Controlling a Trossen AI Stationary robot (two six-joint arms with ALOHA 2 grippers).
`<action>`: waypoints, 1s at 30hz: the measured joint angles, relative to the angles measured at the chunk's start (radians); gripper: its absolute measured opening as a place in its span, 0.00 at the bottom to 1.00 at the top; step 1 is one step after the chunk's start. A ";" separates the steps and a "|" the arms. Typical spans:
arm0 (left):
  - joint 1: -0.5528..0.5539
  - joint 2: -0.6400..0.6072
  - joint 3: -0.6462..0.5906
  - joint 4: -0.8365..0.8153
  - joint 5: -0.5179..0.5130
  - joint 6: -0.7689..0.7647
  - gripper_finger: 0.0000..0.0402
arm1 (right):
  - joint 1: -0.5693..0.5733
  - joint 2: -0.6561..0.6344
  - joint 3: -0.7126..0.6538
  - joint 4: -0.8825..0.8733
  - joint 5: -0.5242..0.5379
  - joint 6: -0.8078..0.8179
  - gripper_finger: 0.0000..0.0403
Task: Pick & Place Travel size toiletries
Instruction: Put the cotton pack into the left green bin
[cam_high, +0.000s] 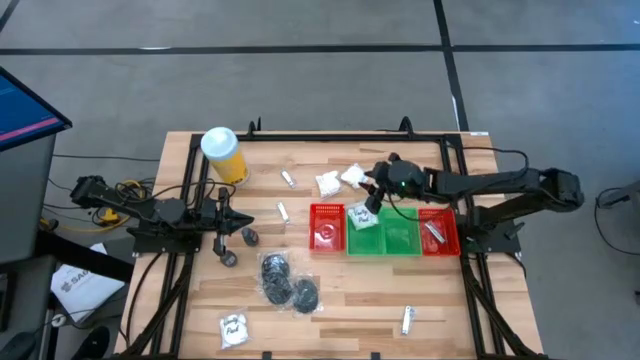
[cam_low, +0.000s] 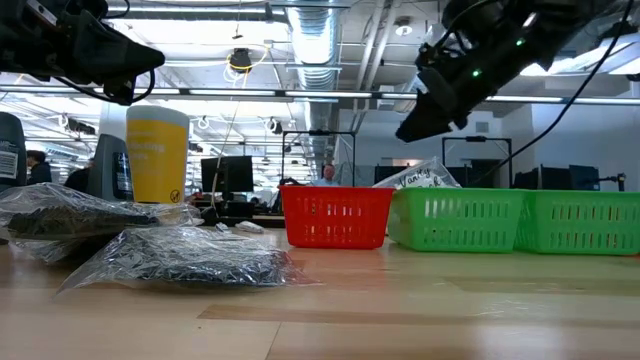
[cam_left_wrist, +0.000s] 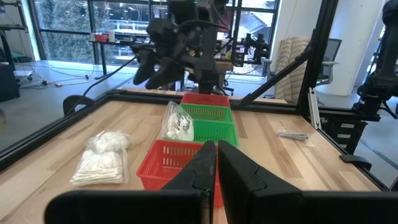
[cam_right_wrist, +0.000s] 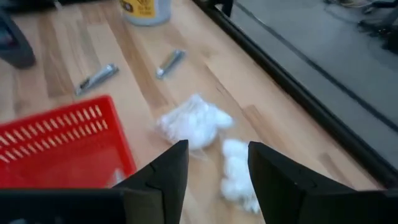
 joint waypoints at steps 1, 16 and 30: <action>0.000 0.000 0.000 0.001 0.000 0.000 0.03 | -0.019 0.009 0.000 0.013 -0.040 0.000 0.39; 0.000 0.000 0.000 0.015 0.000 0.000 0.03 | -0.186 0.289 0.167 0.028 -0.177 -0.098 0.44; 0.000 0.000 0.000 0.015 0.000 0.000 0.03 | -0.260 0.544 0.462 -0.325 -0.177 -0.211 0.46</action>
